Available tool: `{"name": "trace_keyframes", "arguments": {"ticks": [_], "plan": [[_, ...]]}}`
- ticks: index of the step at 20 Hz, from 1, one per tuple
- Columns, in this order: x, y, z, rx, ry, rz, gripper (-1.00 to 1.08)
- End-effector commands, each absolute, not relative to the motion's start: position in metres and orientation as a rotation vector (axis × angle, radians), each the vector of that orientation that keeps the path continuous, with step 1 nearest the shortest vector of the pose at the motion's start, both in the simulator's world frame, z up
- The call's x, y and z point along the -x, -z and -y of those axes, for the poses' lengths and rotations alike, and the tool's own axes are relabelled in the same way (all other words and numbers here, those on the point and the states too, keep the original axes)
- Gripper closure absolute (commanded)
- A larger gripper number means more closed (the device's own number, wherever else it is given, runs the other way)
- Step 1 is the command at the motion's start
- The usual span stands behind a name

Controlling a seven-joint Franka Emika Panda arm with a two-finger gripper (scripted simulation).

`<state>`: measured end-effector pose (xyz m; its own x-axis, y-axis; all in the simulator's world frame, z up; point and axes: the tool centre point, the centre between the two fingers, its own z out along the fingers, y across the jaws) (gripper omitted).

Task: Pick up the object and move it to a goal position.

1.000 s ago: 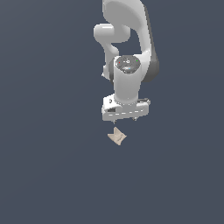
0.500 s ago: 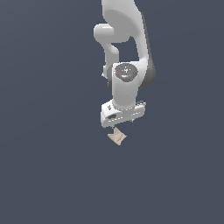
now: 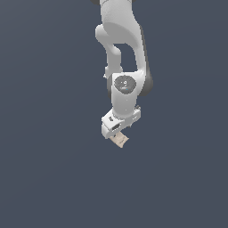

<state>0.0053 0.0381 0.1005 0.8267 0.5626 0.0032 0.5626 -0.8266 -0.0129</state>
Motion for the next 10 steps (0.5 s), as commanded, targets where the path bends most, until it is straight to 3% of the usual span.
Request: {"name": "trace_keyframes", "arguments": {"ticks": [1,10], "plan": [[-0.006,-0.092,-0.035,2.958,-0.001,1.031,-0.92],[-0.007,-0.070,-0.029,2.859,0.000,1.298,-0.92]]}}
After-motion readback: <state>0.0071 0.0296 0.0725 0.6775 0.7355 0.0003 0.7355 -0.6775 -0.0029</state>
